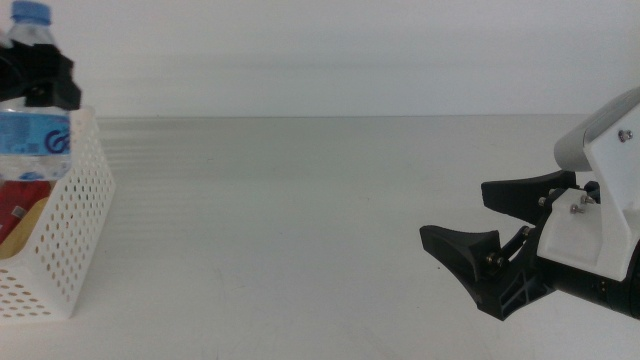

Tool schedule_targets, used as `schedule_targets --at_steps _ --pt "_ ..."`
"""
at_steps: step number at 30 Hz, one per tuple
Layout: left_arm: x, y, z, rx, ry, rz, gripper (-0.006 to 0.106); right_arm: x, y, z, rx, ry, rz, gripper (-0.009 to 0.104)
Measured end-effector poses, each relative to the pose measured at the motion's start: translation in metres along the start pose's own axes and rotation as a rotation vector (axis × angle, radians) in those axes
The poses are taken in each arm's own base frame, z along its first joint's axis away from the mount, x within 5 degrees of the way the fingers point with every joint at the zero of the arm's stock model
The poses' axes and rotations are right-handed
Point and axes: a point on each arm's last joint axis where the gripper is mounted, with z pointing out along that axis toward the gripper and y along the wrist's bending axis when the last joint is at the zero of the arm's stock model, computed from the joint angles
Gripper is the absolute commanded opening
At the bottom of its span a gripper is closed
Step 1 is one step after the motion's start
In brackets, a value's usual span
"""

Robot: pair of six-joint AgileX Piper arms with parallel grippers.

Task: Use arms to grab the bottles and put them into the dustbin to the left of the table.

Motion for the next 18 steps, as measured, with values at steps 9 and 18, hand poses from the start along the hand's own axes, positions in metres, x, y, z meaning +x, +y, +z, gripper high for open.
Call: schedule_targets --at_steps 9,18 --pt "-0.013 0.056 0.04 0.044 0.147 -0.088 -0.005 0.0 0.0 0.0 0.0 0.001 0.0 0.077" --pt "-0.016 0.093 0.076 0.005 0.301 -0.084 -0.005 0.0 0.0 0.0 0.0 0.003 0.0 0.077"
